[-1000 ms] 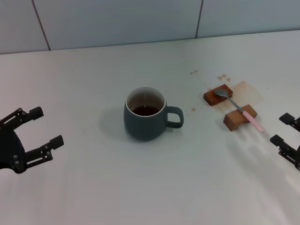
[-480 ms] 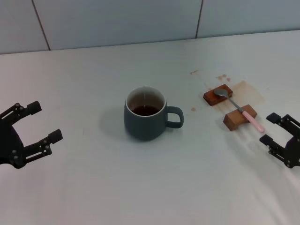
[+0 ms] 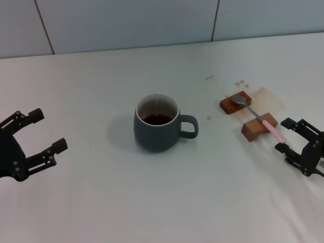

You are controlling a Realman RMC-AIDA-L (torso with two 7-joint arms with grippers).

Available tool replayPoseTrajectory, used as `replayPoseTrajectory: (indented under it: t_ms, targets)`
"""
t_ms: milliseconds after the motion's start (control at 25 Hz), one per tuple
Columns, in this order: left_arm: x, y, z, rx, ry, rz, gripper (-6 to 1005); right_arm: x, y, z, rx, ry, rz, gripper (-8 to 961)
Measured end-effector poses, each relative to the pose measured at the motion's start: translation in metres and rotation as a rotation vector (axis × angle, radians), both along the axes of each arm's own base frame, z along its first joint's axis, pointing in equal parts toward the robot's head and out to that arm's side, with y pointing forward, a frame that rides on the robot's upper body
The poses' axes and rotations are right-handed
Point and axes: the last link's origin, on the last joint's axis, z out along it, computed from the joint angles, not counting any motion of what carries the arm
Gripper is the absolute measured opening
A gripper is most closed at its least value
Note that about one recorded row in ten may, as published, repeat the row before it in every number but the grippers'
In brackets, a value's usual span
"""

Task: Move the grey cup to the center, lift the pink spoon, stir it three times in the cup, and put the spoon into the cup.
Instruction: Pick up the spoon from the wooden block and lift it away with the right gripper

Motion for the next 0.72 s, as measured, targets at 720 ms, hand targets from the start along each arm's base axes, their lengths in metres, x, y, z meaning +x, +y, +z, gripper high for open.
replayPoseTrajectory:
  t_ms: [720]
  targets:
    - [0.001,-0.001,-0.003,0.013,-0.010,0.001,863,-0.009,0.021,-0.005,-0.010,-0.010,0.011,725]
